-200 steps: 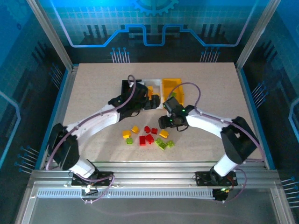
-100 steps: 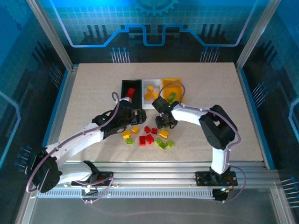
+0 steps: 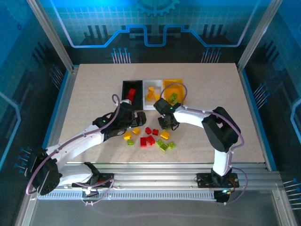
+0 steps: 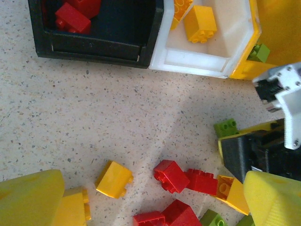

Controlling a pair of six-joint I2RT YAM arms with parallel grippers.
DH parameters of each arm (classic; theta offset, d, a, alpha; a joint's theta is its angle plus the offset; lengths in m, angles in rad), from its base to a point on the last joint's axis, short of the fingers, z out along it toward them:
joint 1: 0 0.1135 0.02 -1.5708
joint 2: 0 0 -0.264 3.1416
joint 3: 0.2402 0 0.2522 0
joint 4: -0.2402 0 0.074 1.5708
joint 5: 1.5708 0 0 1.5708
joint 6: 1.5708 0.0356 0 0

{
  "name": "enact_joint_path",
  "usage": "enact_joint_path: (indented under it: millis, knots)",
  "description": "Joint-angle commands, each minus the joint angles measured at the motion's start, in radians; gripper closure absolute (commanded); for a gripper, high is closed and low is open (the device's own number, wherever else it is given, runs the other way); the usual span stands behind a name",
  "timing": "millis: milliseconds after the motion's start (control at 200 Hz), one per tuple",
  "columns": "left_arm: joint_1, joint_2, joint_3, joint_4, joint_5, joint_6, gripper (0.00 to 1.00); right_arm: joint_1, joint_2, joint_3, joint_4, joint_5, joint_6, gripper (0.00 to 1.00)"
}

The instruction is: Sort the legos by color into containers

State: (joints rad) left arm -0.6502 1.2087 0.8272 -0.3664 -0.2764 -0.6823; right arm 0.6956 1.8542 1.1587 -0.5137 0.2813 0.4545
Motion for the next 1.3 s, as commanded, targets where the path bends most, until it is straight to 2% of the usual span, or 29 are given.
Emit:
enact_joint_path:
  millis: [0, 160, 265, 480, 670, 750, 830, 901, 961, 1111, 1296]
  knots:
    - [0.004, -0.027, -0.01, -0.039, -0.02, -0.004, 0.01, -0.011, -0.113, -0.033, 0.003, 0.054, 0.002, 0.66]
    - [0.004, -0.041, -0.017, -0.049, -0.018, -0.005, 0.01, -0.042, -0.245, -0.024, -0.011, 0.062, -0.02, 0.65]
    - [0.004, -0.051, -0.031, -0.047, -0.011, -0.01, 0.01, -0.106, -0.244, 0.04, -0.025, 0.043, -0.037, 0.64]
    - [0.005, -0.059, -0.052, -0.054, 0.0, -0.028, 0.01, -0.209, -0.088, 0.241, -0.029, 0.027, -0.057, 0.64]
    - [0.004, -0.081, -0.066, -0.073, 0.005, -0.037, 0.01, -0.259, 0.076, 0.41, -0.054, 0.011, -0.059, 0.62]
    - [0.004, -0.091, -0.069, -0.084, 0.002, -0.037, 0.01, -0.273, 0.119, 0.457, -0.061, 0.0, -0.061, 0.58]
    - [0.006, -0.099, -0.072, -0.091, 0.0, -0.036, 0.01, -0.283, 0.139, 0.484, -0.063, -0.019, -0.062, 0.48]
    - [0.006, -0.101, -0.072, -0.095, -0.004, -0.035, 0.01, -0.286, 0.131, 0.485, -0.059, -0.027, -0.064, 0.39]
    - [0.007, -0.103, -0.069, -0.098, -0.003, -0.033, 0.01, -0.286, 0.11, 0.471, -0.052, -0.032, -0.064, 0.35]
    - [0.007, -0.101, -0.062, -0.097, -0.005, -0.007, 0.01, -0.282, 0.024, 0.37, -0.028, -0.056, -0.046, 0.34]
    - [0.008, -0.07, -0.036, -0.168, -0.048, -0.001, 0.01, -0.236, -0.129, 0.155, 0.029, -0.076, -0.015, 0.34]
